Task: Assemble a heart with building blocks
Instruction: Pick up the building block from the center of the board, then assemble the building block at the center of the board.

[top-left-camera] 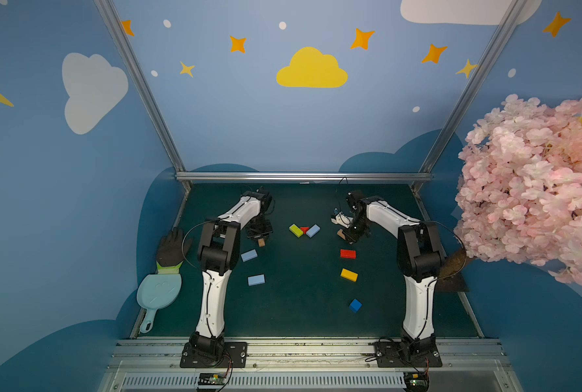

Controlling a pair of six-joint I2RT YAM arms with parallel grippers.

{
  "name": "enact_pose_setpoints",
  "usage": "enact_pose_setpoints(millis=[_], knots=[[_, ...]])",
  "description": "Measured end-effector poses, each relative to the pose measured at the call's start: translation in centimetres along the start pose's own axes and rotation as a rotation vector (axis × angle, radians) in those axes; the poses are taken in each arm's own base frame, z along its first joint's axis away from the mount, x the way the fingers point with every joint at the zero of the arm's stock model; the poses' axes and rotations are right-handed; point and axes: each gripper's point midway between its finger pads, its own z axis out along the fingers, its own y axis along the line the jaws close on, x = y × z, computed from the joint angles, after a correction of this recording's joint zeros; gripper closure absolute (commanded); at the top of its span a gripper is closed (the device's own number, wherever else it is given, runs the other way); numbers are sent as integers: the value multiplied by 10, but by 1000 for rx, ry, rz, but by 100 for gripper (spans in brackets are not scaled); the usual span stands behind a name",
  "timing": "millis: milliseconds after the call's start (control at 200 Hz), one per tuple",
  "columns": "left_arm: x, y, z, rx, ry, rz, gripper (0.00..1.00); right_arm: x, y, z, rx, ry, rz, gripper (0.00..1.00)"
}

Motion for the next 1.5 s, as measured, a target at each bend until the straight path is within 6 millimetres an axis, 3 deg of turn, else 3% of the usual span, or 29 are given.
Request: enact_pose_setpoints(millis=[135, 225, 921, 1151, 1501], knots=[[23, -36, 0, -17, -23, 263, 86, -14, 20, -5, 2, -16, 2, 100], [32, -46, 0, -14, -25, 358, 89, -17, 26, -5, -8, -20, 30, 100], [24, -37, -2, -83, -108, 763, 91, -17, 30, -3, -53, -33, 122, 100], [9, -38, -3, -124, -134, 840, 91, -24, 32, 0, -44, -31, 100, 100], [6, -42, -3, -107, -137, 917, 91, -30, 32, 16, -43, 13, 65, 100]])
